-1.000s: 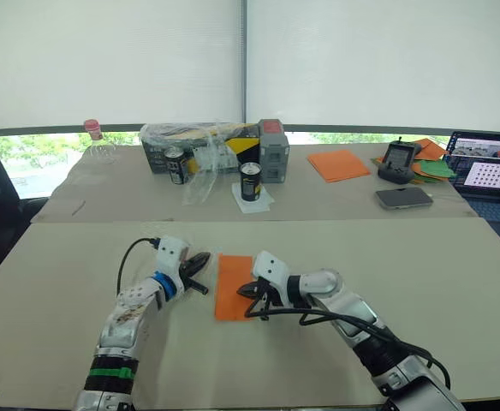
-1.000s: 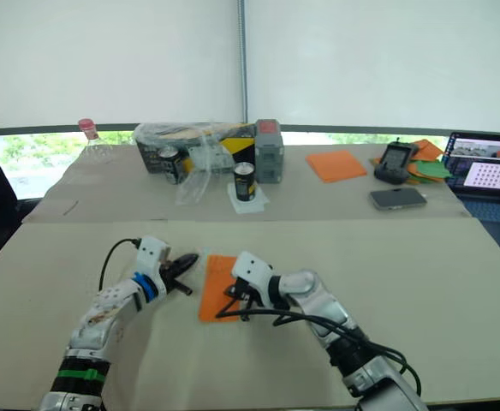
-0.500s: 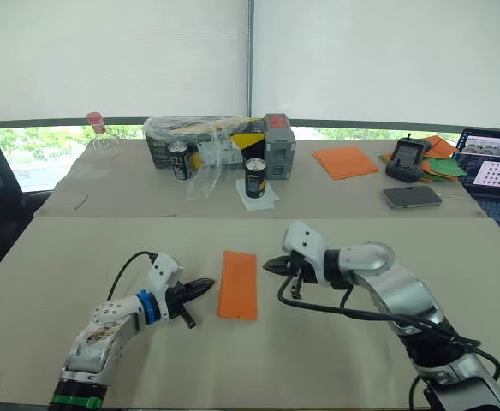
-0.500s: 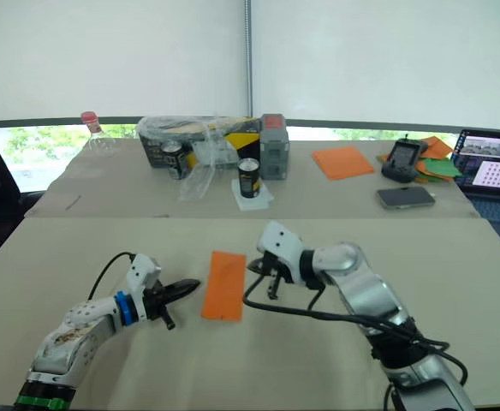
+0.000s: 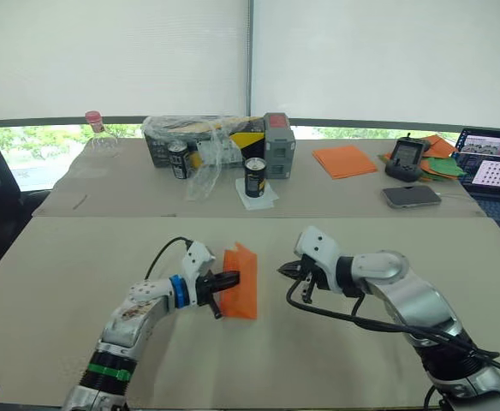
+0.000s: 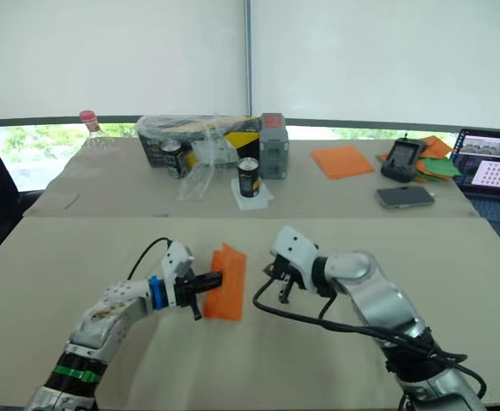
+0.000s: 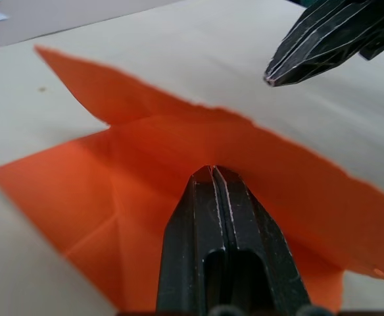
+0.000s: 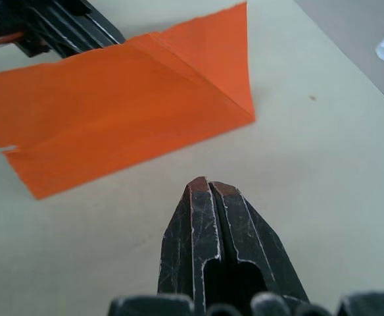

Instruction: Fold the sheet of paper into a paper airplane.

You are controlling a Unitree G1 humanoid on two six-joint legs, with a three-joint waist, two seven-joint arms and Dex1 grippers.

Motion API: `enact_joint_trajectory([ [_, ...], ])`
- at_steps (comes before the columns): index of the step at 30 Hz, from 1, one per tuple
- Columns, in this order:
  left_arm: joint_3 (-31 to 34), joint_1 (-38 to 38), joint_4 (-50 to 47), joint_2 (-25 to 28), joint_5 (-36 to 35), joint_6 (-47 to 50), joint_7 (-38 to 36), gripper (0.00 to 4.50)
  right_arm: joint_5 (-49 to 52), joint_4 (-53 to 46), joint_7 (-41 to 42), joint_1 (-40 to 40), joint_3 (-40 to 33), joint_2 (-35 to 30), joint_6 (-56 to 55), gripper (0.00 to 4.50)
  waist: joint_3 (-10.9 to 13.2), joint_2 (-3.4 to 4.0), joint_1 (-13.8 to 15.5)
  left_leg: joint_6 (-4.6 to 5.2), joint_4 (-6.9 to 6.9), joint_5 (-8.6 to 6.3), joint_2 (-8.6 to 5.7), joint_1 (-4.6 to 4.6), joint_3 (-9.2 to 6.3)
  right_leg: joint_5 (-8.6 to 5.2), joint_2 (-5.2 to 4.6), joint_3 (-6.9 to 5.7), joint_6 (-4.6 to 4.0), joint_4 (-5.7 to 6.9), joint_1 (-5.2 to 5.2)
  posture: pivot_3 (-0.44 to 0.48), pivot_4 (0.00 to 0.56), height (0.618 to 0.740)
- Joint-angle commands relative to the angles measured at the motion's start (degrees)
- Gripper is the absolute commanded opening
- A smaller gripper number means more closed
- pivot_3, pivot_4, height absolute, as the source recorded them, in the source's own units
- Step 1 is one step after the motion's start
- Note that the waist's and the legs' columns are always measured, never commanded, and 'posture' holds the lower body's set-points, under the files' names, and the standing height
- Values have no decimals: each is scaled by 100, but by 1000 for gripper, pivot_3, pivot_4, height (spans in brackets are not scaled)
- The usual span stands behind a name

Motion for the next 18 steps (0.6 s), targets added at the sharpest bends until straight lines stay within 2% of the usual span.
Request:
enact_joint_trajectory([
  [1, -193, -164, 28, -124, 33, -140, -152, 0, 101, -335, -117, -11, -227, -92, 96, 27, 0, 0, -4, 0, 0, 0, 0, 0, 0, 0, 1, 0, 0, 0, 0, 0, 150, 740],
  [10, -804, -396, 806, -230, 724, -416, -150, 0, 143, -573, -468, -136, -311, -101, 177, 27, 0, -1, -3, 2, 5, -1, 0, 4, 1, 0, 4, -1, 0, 4, 5, 0, 150, 740],
  [18, -902, -413, 1004, -243, 1027, -353, 48, 0, 15, -514, -1041, 54, -252, 165, 243, 27, 0, -1, 0, 3, 10, 0, 1, 26, 1, 0, 4, 0, 0, 13, 26, 0, 150, 740],
])
